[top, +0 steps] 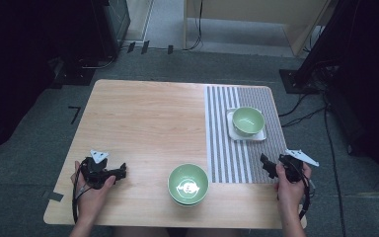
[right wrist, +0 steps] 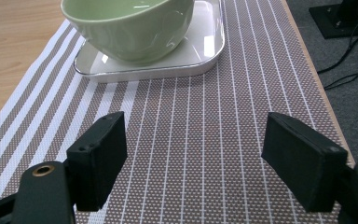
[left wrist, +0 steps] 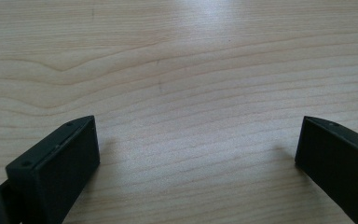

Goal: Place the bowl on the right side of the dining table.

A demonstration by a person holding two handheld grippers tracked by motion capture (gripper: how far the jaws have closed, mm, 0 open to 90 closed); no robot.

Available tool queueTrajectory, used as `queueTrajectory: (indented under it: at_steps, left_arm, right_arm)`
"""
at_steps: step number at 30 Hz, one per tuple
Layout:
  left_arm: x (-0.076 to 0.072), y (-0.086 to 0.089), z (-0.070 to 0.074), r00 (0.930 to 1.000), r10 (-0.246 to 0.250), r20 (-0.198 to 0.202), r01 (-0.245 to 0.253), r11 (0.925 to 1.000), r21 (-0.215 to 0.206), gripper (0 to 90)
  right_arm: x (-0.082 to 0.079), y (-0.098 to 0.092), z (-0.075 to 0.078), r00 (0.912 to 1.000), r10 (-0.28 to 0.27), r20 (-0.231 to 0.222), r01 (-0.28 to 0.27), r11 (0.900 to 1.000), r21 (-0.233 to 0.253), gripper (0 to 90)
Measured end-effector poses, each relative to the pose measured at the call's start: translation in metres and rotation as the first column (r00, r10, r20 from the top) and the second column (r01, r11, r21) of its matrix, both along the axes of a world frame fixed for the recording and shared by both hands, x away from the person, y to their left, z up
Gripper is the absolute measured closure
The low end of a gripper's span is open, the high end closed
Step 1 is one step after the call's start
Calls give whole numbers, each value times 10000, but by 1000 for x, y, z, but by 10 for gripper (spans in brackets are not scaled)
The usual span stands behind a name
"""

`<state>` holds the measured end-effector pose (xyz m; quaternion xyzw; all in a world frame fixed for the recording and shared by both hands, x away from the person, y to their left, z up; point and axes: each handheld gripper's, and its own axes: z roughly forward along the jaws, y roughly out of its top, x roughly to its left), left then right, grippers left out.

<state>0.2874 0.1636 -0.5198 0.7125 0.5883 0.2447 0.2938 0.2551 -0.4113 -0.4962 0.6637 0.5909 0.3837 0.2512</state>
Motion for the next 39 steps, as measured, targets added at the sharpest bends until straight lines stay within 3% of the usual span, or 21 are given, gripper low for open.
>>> queueTrajectory:
  at_steps: [15,39]
  left_arm:
    - [0,0,0,10000,6,-1,-6,10000,-12,0]
    - [0,0,0,10000,9,9,-9,10000,-6,0]
  right_arm:
    - [-8,5,-10,9994,251,-220,-254,9996,-115,222]
    - [-31,-8,-22,9985,145,-537,-158,9996,-231,221]
